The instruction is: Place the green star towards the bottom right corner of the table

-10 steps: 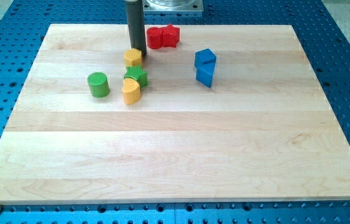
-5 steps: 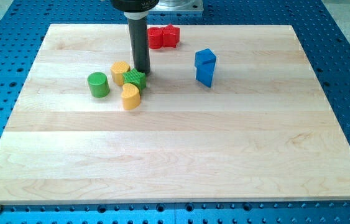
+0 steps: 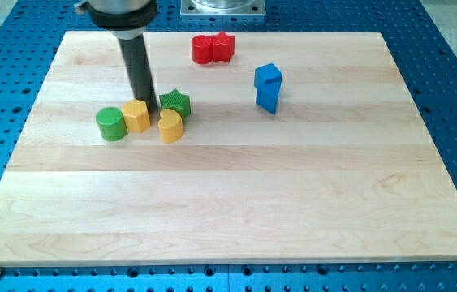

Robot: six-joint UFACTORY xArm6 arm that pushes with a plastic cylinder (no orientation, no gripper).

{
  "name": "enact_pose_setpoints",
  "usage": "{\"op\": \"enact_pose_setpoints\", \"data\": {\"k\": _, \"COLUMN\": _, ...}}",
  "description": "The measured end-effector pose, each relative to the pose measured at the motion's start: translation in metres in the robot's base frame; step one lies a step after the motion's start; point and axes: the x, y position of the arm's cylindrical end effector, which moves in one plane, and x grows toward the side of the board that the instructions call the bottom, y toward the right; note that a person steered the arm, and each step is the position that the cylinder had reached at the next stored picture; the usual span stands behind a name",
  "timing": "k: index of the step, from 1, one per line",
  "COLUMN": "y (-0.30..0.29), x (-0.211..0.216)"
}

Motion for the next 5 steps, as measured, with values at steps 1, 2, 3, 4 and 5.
{"op": "enact_pose_setpoints", "data": {"k": 1, "y": 0.108, "x": 0.018}}
{"op": "enact_pose_setpoints", "data": {"k": 2, "y": 0.176, "x": 0.078}}
{"op": "enact_pose_setpoints", "data": {"k": 3, "y": 0.220, "x": 0.092}}
{"op": "enact_pose_setpoints", "data": {"k": 4, "y": 0.234, "x": 0.071}}
{"op": "enact_pose_setpoints", "data": {"k": 5, "y": 0.285, "x": 0.075}}
